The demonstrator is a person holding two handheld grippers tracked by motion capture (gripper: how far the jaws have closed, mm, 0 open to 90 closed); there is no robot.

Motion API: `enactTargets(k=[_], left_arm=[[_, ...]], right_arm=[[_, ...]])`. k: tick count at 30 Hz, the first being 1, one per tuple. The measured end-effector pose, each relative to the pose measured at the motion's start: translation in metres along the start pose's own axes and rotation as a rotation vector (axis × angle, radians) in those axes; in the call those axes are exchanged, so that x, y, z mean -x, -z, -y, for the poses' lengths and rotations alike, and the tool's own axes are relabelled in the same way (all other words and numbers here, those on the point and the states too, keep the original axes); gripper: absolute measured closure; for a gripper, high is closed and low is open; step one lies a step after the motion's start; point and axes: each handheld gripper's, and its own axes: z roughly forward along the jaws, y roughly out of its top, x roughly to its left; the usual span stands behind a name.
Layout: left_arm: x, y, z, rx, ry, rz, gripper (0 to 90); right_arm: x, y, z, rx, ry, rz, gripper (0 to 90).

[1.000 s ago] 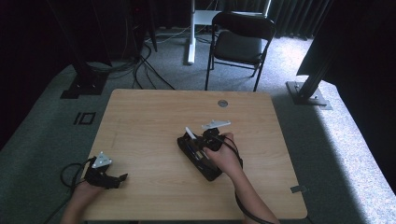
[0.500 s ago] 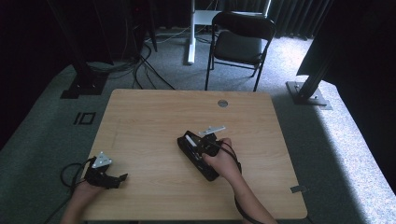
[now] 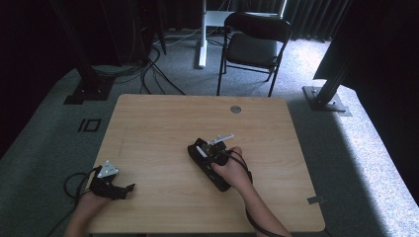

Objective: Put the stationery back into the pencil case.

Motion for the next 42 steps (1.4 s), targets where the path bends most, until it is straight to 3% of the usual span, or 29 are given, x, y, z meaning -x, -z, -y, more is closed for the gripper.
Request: enactTargets(k=[13, 26, 42], left_arm=[[0.0, 0.0, 0.0, 0.0, -0.001, 0.001, 1.6], [0.0, 0.0, 0.0, 0.0, 0.0, 0.001, 1.6], [0.0, 0.0, 0.0, 0.0, -0.001, 0.001, 1.6]], right_arm=[[0.0, 0.002, -0.005, 0.025, 0.005, -0.02, 70.6], [0.006, 0.035, -0.014, 0.175, -0.011, -0.063, 53.7], [0.025, 0.048, -0.013, 0.245, -0.028, -0.026, 41.2]])
